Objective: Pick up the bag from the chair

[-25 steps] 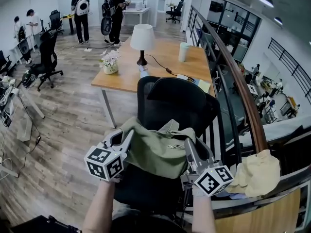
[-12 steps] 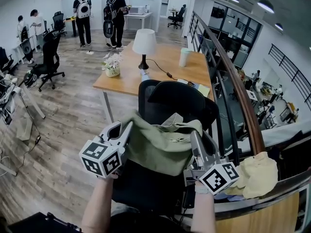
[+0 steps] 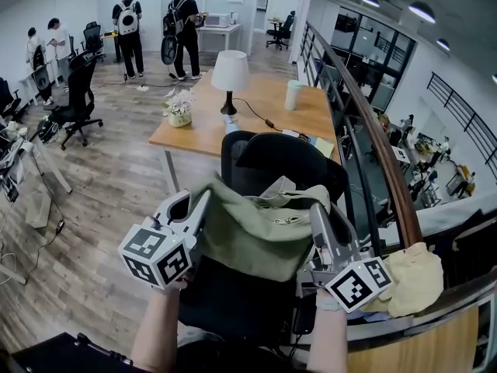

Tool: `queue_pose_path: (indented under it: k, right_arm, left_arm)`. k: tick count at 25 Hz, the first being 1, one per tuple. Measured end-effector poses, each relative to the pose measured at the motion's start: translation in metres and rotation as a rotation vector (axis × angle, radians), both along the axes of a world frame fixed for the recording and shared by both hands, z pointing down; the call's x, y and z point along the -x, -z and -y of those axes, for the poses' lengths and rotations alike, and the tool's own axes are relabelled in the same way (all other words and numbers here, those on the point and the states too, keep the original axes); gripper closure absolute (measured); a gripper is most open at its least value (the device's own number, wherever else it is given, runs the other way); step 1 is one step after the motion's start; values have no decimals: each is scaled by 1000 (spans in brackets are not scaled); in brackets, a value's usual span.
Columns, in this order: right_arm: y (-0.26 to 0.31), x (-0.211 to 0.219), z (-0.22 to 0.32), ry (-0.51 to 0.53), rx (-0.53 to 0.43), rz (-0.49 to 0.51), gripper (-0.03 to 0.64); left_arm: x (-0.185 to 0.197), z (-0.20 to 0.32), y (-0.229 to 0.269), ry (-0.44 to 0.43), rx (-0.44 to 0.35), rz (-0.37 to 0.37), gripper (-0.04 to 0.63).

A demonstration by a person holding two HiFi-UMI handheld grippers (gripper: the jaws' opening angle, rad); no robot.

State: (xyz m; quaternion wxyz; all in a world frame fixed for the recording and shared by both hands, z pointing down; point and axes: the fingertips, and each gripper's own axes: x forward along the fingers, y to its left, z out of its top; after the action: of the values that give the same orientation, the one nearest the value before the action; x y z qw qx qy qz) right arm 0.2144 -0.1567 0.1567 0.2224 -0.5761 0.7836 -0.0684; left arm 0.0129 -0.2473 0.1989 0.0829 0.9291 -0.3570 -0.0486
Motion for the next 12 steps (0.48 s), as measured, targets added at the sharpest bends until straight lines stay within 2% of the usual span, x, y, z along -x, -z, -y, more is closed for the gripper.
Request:
queue_pose_path:
  k: [12]
  right_arm:
    - [21, 2, -11, -7, -40, -1, 525]
  left_arm:
    - [2, -12, 27, -13, -43, -36, 572]
